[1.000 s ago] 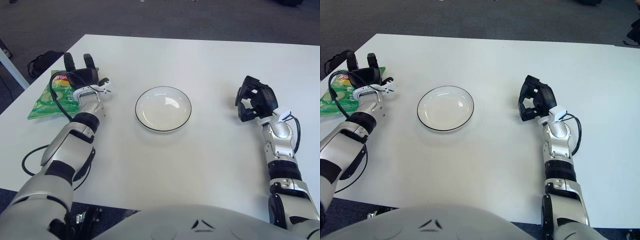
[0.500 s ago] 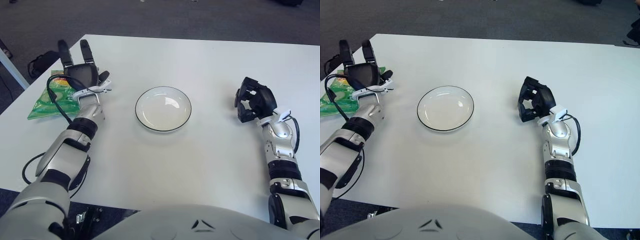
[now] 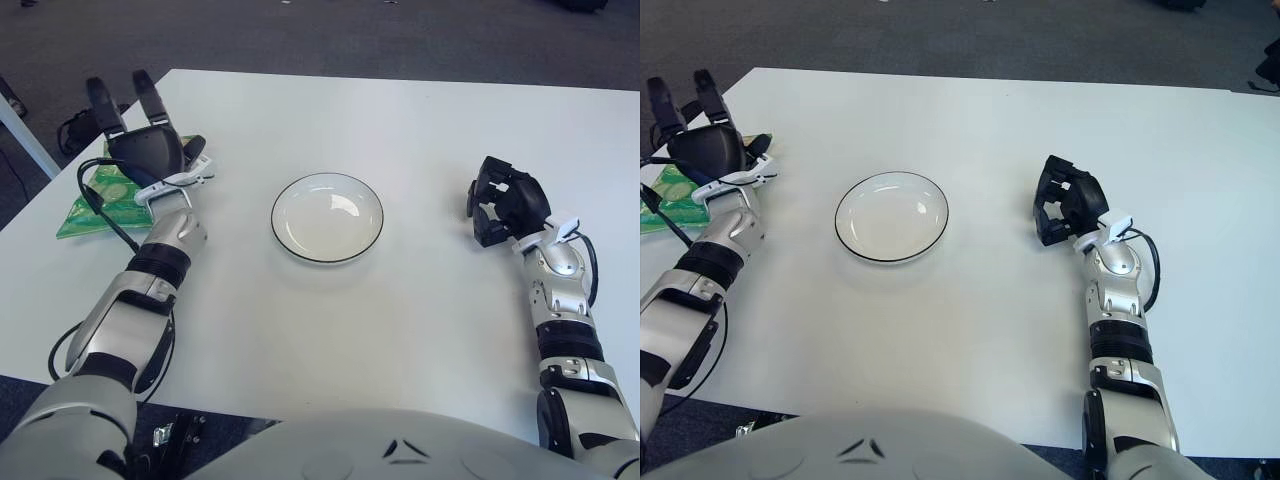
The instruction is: Put the snack into the plate.
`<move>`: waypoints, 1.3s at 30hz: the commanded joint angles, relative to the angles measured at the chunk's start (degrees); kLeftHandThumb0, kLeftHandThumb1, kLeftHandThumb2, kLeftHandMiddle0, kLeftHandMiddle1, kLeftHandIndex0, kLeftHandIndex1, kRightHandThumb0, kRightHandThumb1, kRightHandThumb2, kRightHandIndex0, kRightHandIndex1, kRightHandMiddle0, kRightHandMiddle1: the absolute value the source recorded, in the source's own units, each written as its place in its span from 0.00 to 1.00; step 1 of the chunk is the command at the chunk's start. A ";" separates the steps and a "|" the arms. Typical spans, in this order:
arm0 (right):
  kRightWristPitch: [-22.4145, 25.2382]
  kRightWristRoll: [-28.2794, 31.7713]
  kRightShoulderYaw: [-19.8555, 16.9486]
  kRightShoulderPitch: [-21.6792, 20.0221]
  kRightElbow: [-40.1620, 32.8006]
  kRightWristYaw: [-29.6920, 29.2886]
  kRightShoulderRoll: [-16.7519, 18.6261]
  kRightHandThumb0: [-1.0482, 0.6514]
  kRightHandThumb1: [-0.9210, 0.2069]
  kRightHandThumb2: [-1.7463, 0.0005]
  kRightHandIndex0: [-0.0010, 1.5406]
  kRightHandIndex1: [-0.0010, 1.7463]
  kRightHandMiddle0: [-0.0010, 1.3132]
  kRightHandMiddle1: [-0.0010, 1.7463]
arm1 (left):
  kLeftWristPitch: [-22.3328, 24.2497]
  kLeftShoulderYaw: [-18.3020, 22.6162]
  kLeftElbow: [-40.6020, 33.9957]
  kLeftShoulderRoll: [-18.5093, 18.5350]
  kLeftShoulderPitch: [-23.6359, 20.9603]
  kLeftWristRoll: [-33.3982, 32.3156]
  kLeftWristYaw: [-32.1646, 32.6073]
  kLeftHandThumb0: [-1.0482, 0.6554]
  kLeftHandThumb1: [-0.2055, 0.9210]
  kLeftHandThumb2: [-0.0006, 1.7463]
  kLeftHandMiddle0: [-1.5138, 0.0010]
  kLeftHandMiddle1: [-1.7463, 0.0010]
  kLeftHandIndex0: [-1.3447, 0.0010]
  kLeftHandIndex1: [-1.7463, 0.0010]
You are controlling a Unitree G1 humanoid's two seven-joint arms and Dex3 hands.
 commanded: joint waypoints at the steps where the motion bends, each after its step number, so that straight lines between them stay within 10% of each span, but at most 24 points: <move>1: 1.16 1.46 -0.55 0.45 -0.93 0.23 0.11 0.61 0.89 0.00 0.57 0.97 0.55 1.00 | 0.75 1.98 0.42 0.86 1.89 -1.01 -0.84 0.00 1.00 0.55 1.00 1.00 1.00 1.00; 26: 4.75 3.51 -1.04 1.44 -3.77 0.94 0.06 0.61 0.90 0.00 0.58 0.96 0.56 1.00 | 15.89 0.38 9.09 0.48 -2.90 -1.66 -21.74 0.00 1.00 0.64 1.00 1.00 1.00 0.87; 39: 5.80 3.63 -1.22 1.81 -4.98 1.20 0.28 0.61 0.90 0.00 0.60 0.94 0.56 1.00 | 15.74 -2.11 10.42 1.11 -4.13 -2.73 -30.46 0.00 1.00 0.66 1.00 1.00 1.00 0.81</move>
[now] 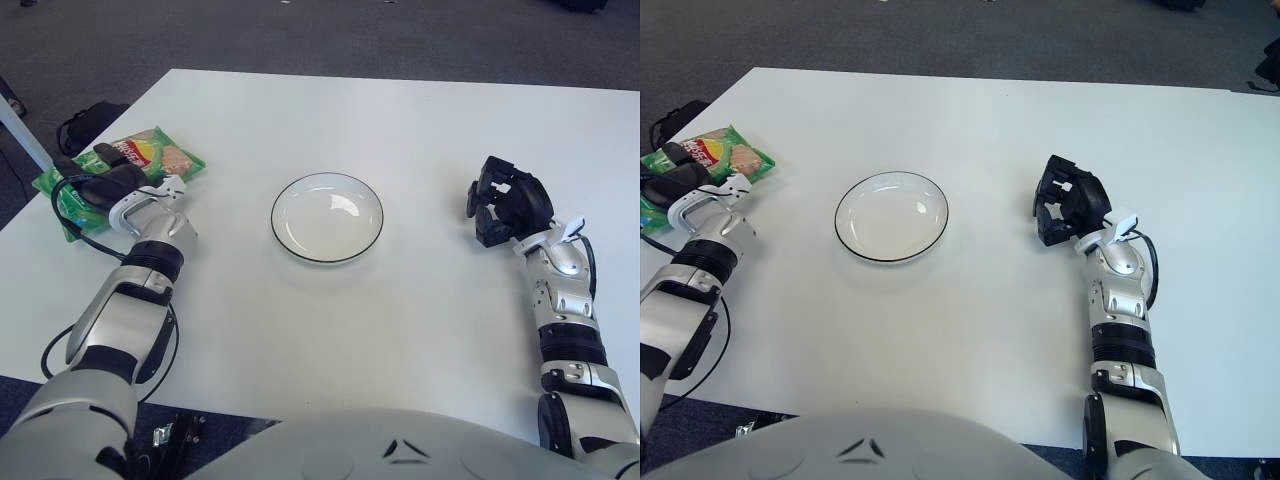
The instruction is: Put the snack into the plate.
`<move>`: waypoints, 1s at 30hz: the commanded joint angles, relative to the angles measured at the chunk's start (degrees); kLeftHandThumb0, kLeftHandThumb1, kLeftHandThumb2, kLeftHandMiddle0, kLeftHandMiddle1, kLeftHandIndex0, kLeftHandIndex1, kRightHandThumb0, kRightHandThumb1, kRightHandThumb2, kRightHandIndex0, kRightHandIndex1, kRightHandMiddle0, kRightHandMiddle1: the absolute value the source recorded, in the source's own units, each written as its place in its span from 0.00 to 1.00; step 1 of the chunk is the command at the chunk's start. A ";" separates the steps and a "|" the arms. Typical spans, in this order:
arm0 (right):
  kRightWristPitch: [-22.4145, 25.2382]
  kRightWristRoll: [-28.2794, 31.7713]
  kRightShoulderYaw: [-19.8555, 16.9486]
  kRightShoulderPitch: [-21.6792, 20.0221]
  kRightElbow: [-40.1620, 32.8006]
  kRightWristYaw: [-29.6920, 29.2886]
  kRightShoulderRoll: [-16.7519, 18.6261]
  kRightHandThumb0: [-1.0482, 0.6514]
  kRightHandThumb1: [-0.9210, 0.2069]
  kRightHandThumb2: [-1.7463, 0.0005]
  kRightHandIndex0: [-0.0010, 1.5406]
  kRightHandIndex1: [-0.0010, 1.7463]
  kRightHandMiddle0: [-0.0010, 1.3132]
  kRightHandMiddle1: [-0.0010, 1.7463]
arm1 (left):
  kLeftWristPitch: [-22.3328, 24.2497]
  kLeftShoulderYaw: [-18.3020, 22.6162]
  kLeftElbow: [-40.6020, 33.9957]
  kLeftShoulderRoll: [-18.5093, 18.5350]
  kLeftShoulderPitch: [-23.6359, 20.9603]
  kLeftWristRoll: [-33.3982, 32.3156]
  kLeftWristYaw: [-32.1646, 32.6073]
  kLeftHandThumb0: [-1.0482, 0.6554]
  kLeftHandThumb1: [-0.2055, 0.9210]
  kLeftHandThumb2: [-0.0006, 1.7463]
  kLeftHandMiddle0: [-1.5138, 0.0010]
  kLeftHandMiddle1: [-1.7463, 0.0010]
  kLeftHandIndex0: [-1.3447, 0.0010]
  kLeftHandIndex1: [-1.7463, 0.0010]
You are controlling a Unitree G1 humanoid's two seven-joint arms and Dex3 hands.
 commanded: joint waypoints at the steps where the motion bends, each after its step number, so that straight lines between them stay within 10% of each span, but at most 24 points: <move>1: 0.97 1.24 -0.38 0.56 -1.04 0.23 0.19 0.61 0.90 0.00 0.60 0.94 0.56 1.00 | -1.10 -0.26 -0.03 1.05 -1.01 -0.63 -2.31 0.00 1.00 0.66 0.99 1.00 1.00 0.81; 11: 1.75 1.65 -0.17 0.92 -2.06 0.43 0.16 0.61 0.90 0.00 0.60 0.94 0.56 1.00 | -8.73 2.85 -4.48 2.12 1.48 -4.40 -2.73 0.00 1.00 0.62 0.93 0.97 1.00 0.85; 14: 1.92 1.80 -0.12 1.06 -2.25 0.57 0.12 0.61 0.90 0.00 0.60 0.94 0.56 1.00 | -12.74 4.07 -6.05 2.71 2.66 -5.93 -2.61 0.00 1.00 0.61 0.98 0.36 1.00 0.81; 18: 2.29 1.75 -0.01 1.22 -2.52 0.57 0.05 0.61 0.91 0.00 0.60 0.93 0.56 1.00 | -20.80 6.02 -7.97 3.74 4.25 -9.05 -3.91 0.00 1.00 0.59 1.00 0.08 1.00 0.78; 30: 5.08 2.68 -0.12 1.82 -4.30 0.93 0.08 0.61 0.92 0.00 0.62 0.91 0.57 1.00 | -40.45 12.91 -12.19 5.80 8.32 -20.00 -12.20 0.00 1.00 0.53 1.00 0.00 1.00 0.71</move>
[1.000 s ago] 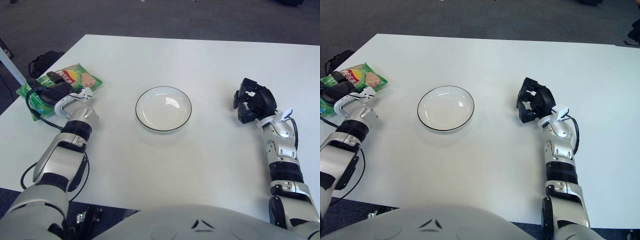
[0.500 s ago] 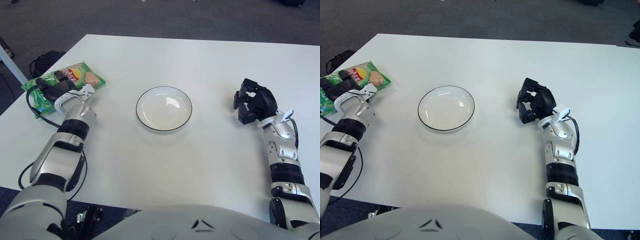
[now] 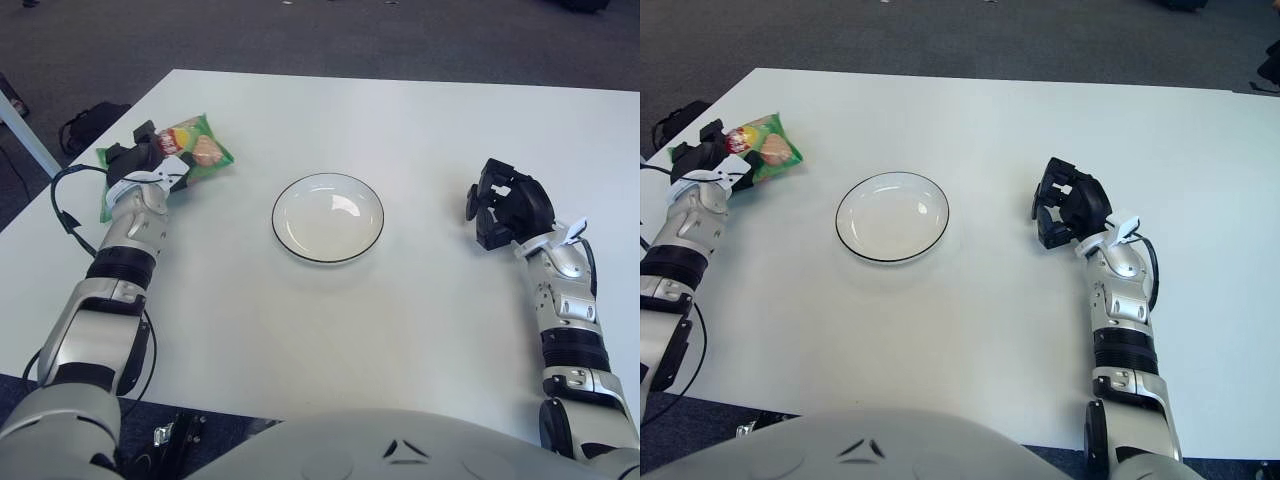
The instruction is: Put the snack into the plate.
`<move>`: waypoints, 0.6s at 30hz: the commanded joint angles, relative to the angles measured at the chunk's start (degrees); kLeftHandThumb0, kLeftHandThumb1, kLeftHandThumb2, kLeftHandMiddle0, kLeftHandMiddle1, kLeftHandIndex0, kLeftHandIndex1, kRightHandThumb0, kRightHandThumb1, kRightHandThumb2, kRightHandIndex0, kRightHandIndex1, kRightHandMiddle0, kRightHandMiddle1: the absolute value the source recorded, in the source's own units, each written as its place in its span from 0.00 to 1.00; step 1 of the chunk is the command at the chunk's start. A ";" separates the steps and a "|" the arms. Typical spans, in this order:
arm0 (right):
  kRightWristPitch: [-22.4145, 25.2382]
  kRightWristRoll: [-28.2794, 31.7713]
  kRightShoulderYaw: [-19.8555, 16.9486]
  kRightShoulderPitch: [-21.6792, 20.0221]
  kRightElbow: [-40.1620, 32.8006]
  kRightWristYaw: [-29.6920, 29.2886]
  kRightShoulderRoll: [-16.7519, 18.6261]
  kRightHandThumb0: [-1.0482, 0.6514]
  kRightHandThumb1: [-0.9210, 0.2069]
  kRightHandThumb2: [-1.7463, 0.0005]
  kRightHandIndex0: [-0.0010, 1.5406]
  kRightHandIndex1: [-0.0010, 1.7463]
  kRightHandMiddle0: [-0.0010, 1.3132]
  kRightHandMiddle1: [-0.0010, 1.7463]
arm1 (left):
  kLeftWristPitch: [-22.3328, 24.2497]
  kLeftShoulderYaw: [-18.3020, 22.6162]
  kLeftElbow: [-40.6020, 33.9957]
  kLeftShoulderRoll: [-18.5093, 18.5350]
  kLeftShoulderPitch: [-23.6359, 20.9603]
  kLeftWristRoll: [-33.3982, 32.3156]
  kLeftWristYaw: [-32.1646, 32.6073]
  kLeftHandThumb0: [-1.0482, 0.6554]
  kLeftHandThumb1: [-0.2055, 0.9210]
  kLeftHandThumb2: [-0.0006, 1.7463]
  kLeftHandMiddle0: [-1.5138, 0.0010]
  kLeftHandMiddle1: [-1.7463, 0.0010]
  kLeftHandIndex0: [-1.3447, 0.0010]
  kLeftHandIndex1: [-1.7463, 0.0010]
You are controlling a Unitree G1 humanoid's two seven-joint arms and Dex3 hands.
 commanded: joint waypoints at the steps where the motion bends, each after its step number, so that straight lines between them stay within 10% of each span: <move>1: 1.14 1.00 -0.17 0.55 -1.30 0.38 0.04 0.61 0.92 0.00 0.62 0.91 0.57 1.00 | -3.04 0.61 -0.90 0.67 2.34 -1.71 -3.56 0.00 1.00 0.53 1.00 0.00 1.00 0.71; 18: 2.89 0.86 -0.40 1.10 -2.47 0.13 0.23 0.61 0.92 0.00 0.62 0.91 0.57 1.00 | -32.85 -4.20 15.31 3.93 -3.43 2.18 -4.10 0.10 1.00 0.50 0.86 0.41 1.00 0.53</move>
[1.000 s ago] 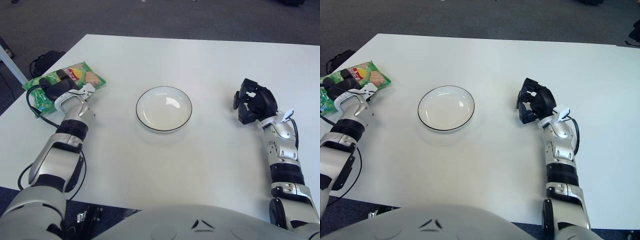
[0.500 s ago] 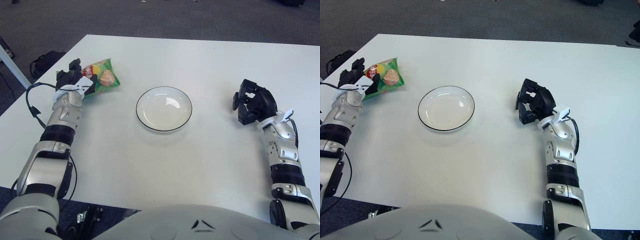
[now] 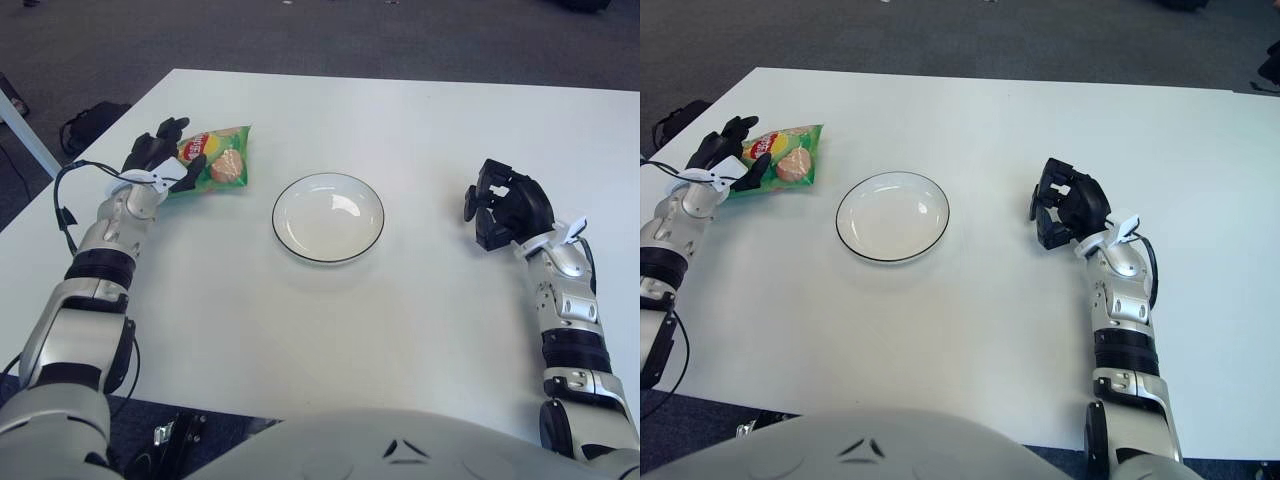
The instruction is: Put the snack into the plate.
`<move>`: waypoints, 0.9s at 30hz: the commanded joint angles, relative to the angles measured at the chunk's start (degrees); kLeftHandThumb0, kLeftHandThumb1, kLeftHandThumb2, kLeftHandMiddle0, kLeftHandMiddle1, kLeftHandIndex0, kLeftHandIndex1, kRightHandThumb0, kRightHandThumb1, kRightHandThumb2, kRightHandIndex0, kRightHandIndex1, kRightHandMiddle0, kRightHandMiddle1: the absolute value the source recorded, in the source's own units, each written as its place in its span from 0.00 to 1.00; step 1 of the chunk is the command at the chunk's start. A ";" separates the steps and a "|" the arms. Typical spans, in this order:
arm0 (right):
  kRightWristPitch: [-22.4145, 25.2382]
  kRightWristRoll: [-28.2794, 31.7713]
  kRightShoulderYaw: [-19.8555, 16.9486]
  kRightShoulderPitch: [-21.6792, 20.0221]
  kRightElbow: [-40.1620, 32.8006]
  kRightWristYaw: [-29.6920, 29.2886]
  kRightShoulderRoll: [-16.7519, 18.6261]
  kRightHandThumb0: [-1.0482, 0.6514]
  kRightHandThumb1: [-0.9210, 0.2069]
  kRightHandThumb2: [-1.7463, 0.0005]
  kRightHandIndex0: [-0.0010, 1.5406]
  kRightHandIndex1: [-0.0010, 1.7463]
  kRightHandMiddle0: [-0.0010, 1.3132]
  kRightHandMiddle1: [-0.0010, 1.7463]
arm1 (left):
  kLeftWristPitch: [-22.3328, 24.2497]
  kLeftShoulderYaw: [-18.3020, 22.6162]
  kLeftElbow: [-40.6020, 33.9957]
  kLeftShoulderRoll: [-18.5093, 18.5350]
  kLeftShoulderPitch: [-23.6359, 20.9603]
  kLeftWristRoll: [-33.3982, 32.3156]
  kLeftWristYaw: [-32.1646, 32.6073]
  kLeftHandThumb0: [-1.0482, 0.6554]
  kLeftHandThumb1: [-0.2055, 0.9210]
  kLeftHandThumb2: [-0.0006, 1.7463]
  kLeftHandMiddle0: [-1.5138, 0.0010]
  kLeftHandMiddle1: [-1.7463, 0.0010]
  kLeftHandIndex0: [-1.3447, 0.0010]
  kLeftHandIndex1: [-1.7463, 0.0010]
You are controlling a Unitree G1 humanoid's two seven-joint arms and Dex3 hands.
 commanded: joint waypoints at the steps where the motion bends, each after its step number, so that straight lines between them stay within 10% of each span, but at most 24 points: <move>1: 1.03 0.71 -0.36 0.72 -1.30 -0.42 0.24 0.61 0.92 0.00 0.62 0.91 0.57 1.00 | -4.71 -1.54 1.37 0.20 -0.62 1.70 0.73 0.12 1.00 0.49 0.85 0.42 1.00 0.51; 27: 3.20 0.92 -0.41 1.15 -2.62 0.32 -0.11 0.61 0.93 0.00 0.63 0.90 0.57 1.00 | -12.55 -6.41 -0.03 3.38 -2.24 11.20 3.91 0.09 1.00 0.43 0.91 0.54 1.00 0.45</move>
